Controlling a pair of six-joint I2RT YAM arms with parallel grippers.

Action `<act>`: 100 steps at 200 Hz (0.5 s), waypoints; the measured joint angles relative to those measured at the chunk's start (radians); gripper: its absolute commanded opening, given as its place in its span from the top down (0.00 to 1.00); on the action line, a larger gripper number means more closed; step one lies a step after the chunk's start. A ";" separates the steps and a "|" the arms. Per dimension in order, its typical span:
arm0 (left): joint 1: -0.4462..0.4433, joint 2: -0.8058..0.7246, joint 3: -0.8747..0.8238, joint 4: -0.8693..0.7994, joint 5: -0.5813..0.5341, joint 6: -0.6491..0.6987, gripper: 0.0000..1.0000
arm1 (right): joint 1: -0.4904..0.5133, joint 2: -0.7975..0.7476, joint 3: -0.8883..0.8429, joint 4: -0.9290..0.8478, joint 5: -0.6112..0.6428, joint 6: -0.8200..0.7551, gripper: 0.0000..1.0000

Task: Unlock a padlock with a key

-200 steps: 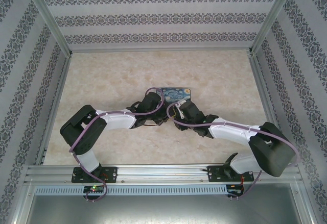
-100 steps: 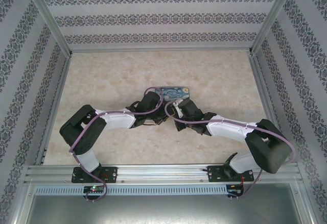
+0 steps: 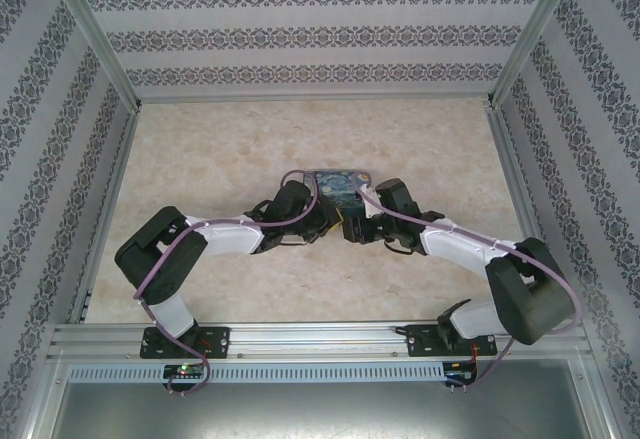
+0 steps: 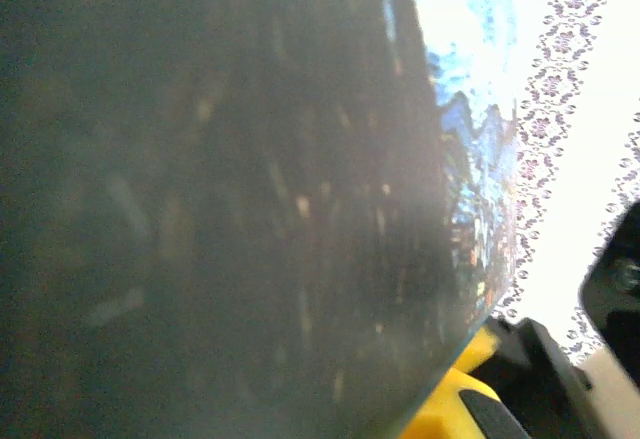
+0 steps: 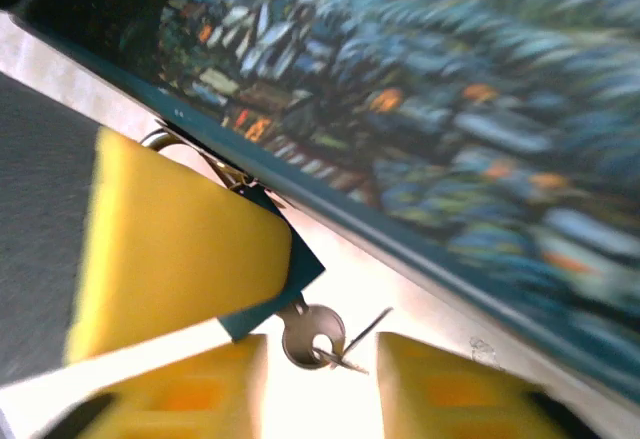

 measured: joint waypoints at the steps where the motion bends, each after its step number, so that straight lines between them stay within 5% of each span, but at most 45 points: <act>1: 0.000 0.000 -0.001 0.000 -0.001 0.000 1.00 | -0.001 -0.001 -0.001 0.000 0.000 -0.002 0.53; 40: -0.002 0.001 -0.026 -0.005 -0.002 0.002 1.00 | -0.053 -0.136 -0.067 0.050 -0.019 0.078 0.42; 100: -0.002 0.011 -0.034 0.001 0.003 0.024 0.68 | -0.057 -0.196 -0.177 0.115 -0.013 0.232 0.40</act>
